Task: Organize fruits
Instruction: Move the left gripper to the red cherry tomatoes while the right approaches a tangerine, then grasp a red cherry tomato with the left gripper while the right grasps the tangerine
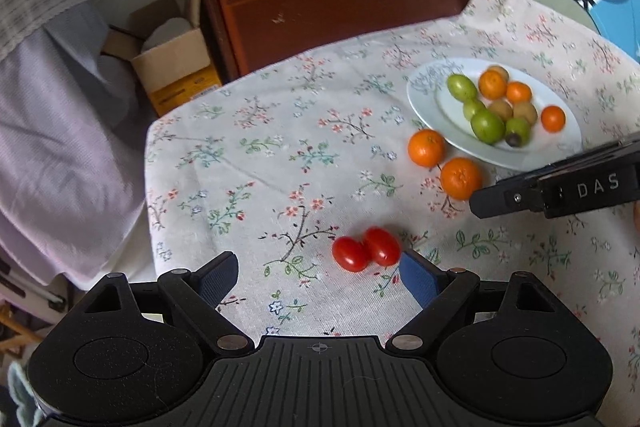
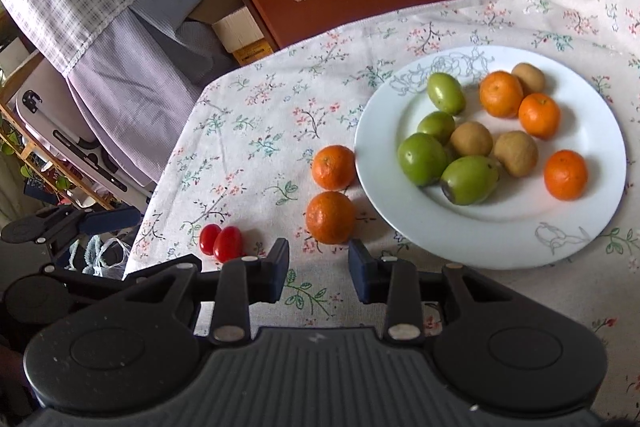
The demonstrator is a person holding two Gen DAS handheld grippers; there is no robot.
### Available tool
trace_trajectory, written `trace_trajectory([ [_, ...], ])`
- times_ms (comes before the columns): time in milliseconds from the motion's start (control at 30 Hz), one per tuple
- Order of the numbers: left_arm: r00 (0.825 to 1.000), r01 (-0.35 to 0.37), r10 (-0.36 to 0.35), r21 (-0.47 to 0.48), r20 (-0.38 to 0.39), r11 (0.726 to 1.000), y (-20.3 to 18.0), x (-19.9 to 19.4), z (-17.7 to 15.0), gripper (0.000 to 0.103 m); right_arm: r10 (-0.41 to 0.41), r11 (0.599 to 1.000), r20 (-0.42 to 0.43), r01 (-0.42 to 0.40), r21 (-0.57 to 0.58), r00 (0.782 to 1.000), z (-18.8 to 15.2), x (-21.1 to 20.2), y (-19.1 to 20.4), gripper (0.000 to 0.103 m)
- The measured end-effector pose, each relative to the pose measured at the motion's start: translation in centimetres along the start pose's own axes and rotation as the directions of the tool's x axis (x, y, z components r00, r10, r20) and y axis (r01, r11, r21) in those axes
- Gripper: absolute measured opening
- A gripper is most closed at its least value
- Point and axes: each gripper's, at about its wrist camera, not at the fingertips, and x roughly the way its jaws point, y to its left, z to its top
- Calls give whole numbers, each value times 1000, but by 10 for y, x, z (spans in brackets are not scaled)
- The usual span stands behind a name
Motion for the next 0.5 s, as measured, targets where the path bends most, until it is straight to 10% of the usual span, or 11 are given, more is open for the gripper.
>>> trace_trajectory([
  [500, 987, 161, -160, 311, -27, 937, -2, 22, 10, 59, -19, 999, 26, 18, 27, 999, 2, 8, 1, 34],
])
